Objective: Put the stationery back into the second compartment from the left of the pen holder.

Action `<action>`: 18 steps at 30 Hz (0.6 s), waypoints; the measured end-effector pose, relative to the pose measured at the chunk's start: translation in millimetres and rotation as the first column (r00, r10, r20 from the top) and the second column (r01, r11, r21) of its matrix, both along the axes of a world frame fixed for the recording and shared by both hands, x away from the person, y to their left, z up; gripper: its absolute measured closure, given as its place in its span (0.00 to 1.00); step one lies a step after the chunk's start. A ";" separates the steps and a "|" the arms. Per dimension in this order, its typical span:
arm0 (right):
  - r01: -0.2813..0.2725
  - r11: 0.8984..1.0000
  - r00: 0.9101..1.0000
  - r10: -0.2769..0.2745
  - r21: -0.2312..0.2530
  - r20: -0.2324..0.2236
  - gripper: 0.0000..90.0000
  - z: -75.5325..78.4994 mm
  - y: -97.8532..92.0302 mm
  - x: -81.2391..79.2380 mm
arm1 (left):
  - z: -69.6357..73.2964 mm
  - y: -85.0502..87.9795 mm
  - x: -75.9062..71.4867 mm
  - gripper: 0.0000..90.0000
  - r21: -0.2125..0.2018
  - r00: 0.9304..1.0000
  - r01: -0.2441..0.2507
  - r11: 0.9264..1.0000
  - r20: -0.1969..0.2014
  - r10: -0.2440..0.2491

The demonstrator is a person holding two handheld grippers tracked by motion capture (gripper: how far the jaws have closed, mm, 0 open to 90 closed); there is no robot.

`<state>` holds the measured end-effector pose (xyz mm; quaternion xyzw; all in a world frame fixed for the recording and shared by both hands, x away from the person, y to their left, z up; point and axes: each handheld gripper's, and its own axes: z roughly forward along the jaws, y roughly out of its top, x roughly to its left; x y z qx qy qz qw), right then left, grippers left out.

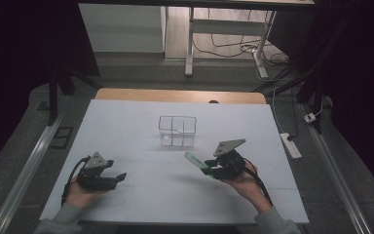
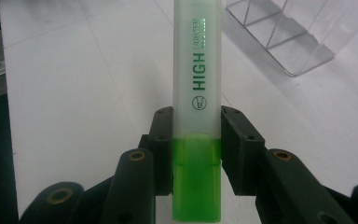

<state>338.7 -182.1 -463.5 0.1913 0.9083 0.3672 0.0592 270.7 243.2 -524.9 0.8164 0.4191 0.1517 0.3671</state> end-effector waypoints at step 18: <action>-0.071 0.997 0.997 0.070 -0.030 -0.024 0.74 -9.9 21.3 -6.4 | 25.6 -41.5 3.0 0.30 0.063 0.990 0.133 0.989 0.037 -0.136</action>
